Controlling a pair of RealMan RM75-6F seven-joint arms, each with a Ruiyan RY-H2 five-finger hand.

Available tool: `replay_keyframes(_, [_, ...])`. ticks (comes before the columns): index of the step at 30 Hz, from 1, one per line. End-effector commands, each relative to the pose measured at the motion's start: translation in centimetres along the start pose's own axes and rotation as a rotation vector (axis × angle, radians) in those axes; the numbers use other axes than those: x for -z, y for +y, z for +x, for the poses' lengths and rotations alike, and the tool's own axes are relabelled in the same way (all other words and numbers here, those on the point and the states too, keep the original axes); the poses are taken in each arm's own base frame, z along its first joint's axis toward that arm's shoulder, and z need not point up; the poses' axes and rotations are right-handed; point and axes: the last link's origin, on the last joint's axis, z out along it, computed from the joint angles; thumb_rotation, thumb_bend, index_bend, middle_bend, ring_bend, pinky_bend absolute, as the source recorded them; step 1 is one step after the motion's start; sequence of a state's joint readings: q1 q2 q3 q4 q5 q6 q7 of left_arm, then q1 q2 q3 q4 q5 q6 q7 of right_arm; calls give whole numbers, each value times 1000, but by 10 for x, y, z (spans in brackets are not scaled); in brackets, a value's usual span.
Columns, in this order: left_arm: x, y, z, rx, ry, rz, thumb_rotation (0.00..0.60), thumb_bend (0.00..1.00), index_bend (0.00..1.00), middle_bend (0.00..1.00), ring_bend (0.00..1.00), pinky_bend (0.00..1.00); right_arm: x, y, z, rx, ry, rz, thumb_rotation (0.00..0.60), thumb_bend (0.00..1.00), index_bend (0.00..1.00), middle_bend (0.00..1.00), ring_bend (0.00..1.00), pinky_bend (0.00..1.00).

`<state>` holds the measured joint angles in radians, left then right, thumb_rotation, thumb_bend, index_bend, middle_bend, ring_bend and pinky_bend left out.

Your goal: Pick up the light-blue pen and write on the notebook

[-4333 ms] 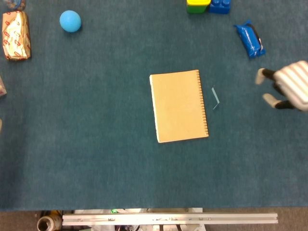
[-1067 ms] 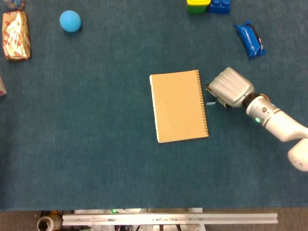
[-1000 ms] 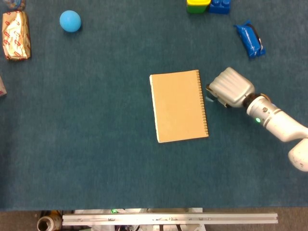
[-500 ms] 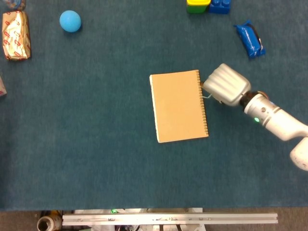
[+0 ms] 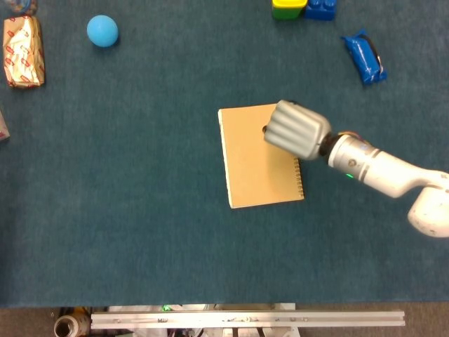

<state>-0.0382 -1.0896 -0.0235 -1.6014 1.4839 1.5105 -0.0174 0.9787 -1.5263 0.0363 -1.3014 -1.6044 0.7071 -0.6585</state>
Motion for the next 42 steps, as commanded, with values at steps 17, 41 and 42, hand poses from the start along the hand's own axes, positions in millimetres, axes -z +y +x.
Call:
replay_keyframes(17, [-1,-4,-5,7,-14,-1,600,343,198,274,227,122,-20,-20,-9,299,17,-16,600,410,669,1000,1000,1000])
replay_keyframes(41, [0,-11,-8,9,-27,12,600,343,198,273,227,122,-32,-47,-15,374,24,-2,600,409,669,1000,1000,1000])
replay_keyframes(42, [0,-11,-8,9,-26,12,600,343,197,273,227,122,-32,-48,-14,372,25,-4,600,409,669,1000,1000,1000])
